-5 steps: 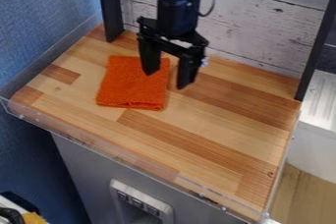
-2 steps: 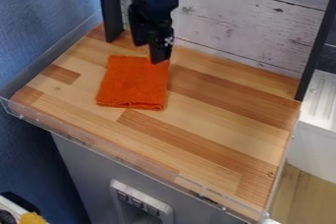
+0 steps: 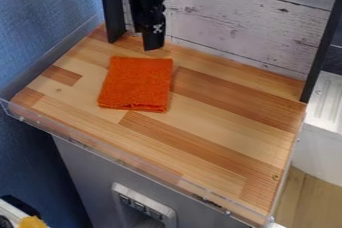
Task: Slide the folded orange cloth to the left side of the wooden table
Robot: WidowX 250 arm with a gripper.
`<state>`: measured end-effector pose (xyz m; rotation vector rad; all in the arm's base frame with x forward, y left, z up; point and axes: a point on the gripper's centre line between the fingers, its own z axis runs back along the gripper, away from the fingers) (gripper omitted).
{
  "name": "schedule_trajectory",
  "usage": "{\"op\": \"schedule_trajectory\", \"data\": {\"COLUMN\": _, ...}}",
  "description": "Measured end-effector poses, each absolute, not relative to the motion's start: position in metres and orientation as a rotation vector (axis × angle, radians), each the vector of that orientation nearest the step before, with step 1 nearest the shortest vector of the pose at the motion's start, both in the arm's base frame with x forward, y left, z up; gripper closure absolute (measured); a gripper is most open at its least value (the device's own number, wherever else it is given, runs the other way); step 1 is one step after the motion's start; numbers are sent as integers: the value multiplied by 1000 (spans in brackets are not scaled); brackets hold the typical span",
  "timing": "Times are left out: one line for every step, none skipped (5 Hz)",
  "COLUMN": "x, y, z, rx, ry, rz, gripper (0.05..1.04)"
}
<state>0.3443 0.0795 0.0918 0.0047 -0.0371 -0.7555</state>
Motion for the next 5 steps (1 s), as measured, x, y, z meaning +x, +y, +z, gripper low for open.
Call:
{"op": "schedule_trajectory", "data": {"x": 346, "y": 81, "z": 85, "rx": -5, "ry": -39, "rz": -809, "gripper": 418}}
{"op": "schedule_trajectory", "data": {"x": 347, "y": 84, "z": 75, "rx": -17, "ry": -34, "rz": -839, "gripper": 720}}
{"op": "schedule_trajectory", "data": {"x": 343, "y": 85, "z": 61, "rx": -27, "ry": -23, "rz": -862, "gripper": 932}}
{"op": "schedule_trajectory", "data": {"x": 337, "y": 84, "z": 46, "rx": -40, "ry": -9, "rz": -869, "gripper": 1015}}
{"op": "schedule_trajectory", "data": {"x": 330, "y": 82, "z": 32, "rx": -49, "ry": 9, "rz": -850, "gripper": 1017}}
